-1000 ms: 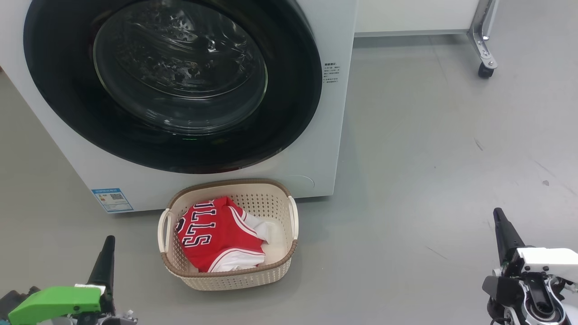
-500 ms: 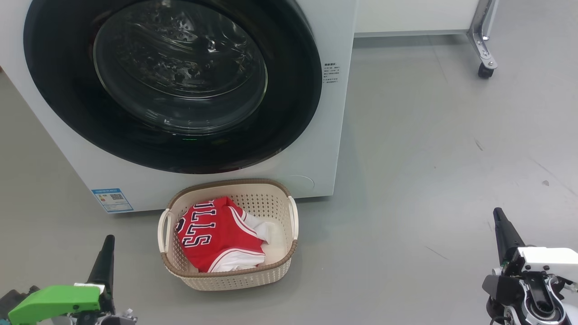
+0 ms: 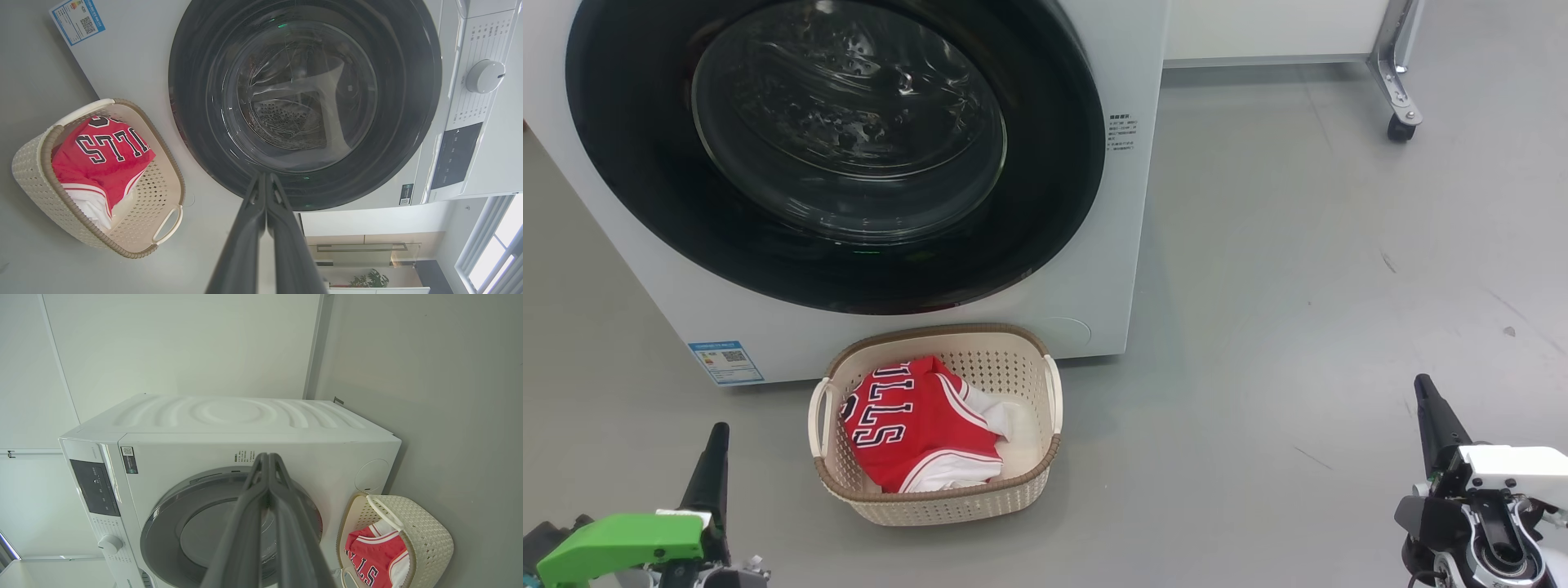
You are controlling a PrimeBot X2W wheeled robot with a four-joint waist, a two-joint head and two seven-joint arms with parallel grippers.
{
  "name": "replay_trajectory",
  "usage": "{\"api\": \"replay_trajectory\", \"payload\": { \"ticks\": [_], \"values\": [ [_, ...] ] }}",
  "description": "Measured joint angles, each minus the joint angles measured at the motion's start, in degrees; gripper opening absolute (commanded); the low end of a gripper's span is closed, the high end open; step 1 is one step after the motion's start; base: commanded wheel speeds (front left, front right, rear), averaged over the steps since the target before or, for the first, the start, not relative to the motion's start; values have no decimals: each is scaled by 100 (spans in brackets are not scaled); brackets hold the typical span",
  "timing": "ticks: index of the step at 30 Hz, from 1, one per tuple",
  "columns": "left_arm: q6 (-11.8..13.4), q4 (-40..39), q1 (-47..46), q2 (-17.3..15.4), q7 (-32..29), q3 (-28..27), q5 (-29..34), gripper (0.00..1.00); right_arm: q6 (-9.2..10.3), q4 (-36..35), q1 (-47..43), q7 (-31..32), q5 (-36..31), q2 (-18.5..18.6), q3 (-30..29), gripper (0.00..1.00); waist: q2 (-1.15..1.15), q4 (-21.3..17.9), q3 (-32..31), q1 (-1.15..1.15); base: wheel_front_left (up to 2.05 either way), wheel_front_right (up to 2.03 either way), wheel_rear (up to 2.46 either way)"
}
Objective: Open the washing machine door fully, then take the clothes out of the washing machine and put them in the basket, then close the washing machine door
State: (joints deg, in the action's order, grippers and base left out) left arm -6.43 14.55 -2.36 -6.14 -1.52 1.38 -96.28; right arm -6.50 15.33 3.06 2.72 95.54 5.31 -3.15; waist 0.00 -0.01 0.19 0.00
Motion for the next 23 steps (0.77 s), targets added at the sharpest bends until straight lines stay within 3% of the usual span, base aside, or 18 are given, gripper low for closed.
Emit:
{"api": "replay_trajectory", "payload": {
  "ticks": [23],
  "values": [
    [-43, 63, -8, 5, -26, -16, 0, 0, -18, 35, 4, 2, 0, -3, -13, 0, 0, 0, -2, 0, 0, 0, 0]
  ]
}}
